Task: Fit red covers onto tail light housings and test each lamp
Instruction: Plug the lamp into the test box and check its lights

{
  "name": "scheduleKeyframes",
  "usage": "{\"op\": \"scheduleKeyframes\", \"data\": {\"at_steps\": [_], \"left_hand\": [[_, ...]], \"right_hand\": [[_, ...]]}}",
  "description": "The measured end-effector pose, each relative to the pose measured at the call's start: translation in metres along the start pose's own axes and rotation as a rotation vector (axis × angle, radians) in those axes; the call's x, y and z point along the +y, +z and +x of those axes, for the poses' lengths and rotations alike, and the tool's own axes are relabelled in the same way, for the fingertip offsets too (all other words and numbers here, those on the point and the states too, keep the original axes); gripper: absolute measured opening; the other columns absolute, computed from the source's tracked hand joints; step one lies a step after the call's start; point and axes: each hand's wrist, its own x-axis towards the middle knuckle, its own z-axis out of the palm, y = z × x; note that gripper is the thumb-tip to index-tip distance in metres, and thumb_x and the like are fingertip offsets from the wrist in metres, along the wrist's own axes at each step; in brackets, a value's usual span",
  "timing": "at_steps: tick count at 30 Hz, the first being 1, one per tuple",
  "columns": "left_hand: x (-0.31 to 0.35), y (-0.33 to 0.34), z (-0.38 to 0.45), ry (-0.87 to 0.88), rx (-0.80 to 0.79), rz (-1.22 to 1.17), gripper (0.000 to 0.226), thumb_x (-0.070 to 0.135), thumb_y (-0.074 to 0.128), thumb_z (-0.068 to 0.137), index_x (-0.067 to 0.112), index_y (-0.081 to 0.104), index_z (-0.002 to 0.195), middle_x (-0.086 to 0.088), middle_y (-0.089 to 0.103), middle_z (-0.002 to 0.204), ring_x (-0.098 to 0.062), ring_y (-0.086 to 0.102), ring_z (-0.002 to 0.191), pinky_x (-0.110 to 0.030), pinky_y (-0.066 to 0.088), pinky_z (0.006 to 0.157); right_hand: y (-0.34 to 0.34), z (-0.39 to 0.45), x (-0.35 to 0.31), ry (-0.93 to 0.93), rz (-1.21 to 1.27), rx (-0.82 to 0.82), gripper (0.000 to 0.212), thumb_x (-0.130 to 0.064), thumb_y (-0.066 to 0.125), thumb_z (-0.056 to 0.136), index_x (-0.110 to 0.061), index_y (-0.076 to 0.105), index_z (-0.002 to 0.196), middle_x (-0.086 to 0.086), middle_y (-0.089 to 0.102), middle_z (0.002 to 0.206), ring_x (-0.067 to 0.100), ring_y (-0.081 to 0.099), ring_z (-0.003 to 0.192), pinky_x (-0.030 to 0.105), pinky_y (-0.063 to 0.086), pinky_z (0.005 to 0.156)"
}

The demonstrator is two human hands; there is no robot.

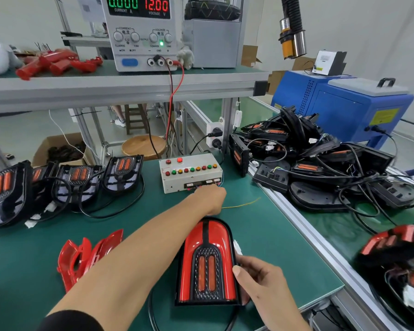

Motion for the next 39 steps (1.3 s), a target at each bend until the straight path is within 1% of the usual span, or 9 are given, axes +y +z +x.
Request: {"op": "scheduleKeyframes", "data": {"at_steps": [9, 14, 19, 23, 25, 28, 31, 35, 39], "left_hand": [[0.028, 0.005, 0.01, 0.16, 0.035, -0.828, 0.012, 0.006, 0.055, 0.093, 0.013, 0.063, 0.089, -0.003, 0.07, 0.073, -0.016, 0.07, 0.069, -0.034, 0.059, 0.075], [0.032, -0.006, 0.013, 0.162, 0.113, -0.916, 0.009, 0.007, 0.056, 0.096, 0.011, 0.064, 0.096, -0.008, 0.073, 0.083, -0.016, 0.073, 0.072, -0.039, 0.063, 0.08], [0.014, -0.002, 0.007, 0.114, 0.123, -0.8, 0.029, 0.016, 0.057, 0.103, 0.006, 0.062, 0.129, -0.009, 0.067, 0.122, -0.012, 0.068, 0.072, -0.018, 0.052, 0.06], [-0.013, -0.007, 0.002, -0.078, 0.405, -0.529, 0.021, 0.015, 0.05, 0.102, 0.015, 0.071, 0.097, -0.008, 0.065, 0.11, -0.03, 0.065, 0.097, -0.036, 0.052, 0.075], [-0.027, -0.006, 0.002, -0.121, 0.443, -0.308, 0.025, 0.017, 0.047, 0.103, 0.015, 0.071, 0.112, -0.007, 0.054, 0.124, -0.03, 0.057, 0.112, -0.041, 0.051, 0.08], [-0.038, -0.005, 0.007, -0.095, 0.382, -0.156, 0.041, 0.013, 0.049, 0.102, 0.012, 0.052, 0.143, -0.002, 0.028, 0.162, -0.028, 0.04, 0.136, -0.045, 0.049, 0.096], [-0.04, -0.005, 0.014, -0.078, 0.275, -0.081, 0.047, 0.014, 0.049, 0.101, 0.01, 0.045, 0.148, 0.0, 0.012, 0.171, -0.029, 0.036, 0.141, -0.044, 0.046, 0.097], [-0.039, -0.002, 0.021, -0.06, 0.21, -0.151, 0.051, 0.011, 0.048, 0.1, 0.01, 0.038, 0.151, -0.003, 0.015, 0.17, -0.03, 0.035, 0.146, -0.049, 0.042, 0.111], [-0.035, -0.007, 0.023, -0.066, 0.189, -0.263, 0.049, 0.007, 0.048, 0.096, 0.007, 0.041, 0.145, -0.007, 0.03, 0.161, -0.034, 0.047, 0.137, -0.053, 0.046, 0.105]], "right_hand": [[0.002, 0.001, 0.0, 0.029, -0.006, 0.034, 0.02, -0.003, 0.069, 0.093, -0.015, 0.077, 0.107, 0.019, 0.076, 0.077, 0.023, 0.06, 0.051, 0.028, 0.051, 0.048], [0.002, 0.0, -0.002, 0.012, -0.001, 0.044, 0.02, -0.002, 0.069, 0.093, -0.015, 0.077, 0.106, 0.023, 0.072, 0.071, 0.018, 0.053, 0.043, 0.026, 0.047, 0.045], [0.001, 0.001, -0.002, 0.014, -0.009, 0.031, 0.019, -0.005, 0.069, 0.094, -0.017, 0.076, 0.106, 0.019, 0.069, 0.065, 0.018, 0.051, 0.042, 0.027, 0.047, 0.046], [0.001, 0.0, 0.0, 0.016, -0.019, 0.027, 0.019, -0.006, 0.069, 0.094, -0.018, 0.077, 0.107, 0.023, 0.072, 0.073, 0.018, 0.053, 0.044, 0.028, 0.048, 0.047], [0.0, 0.001, 0.001, 0.026, -0.015, 0.031, 0.02, -0.005, 0.069, 0.094, -0.019, 0.077, 0.107, 0.021, 0.074, 0.075, 0.021, 0.055, 0.047, 0.029, 0.049, 0.048], [0.0, 0.001, 0.001, 0.043, -0.012, 0.023, 0.02, -0.007, 0.069, 0.094, -0.02, 0.076, 0.108, 0.018, 0.076, 0.08, 0.025, 0.058, 0.052, 0.03, 0.05, 0.049], [-0.001, 0.001, 0.001, 0.054, -0.017, 0.022, 0.02, -0.007, 0.069, 0.095, -0.019, 0.075, 0.11, 0.018, 0.076, 0.082, 0.028, 0.06, 0.054, 0.03, 0.051, 0.048], [-0.001, 0.003, 0.002, 0.033, -0.031, 0.026, 0.024, -0.003, 0.069, 0.093, -0.02, 0.077, 0.108, 0.019, 0.076, 0.083, 0.032, 0.065, 0.062, 0.033, 0.056, 0.053], [-0.001, 0.005, 0.005, 0.014, -0.07, 0.051, 0.026, -0.001, 0.07, 0.092, -0.021, 0.078, 0.108, 0.017, 0.077, 0.081, 0.03, 0.069, 0.067, 0.033, 0.059, 0.061]]}}
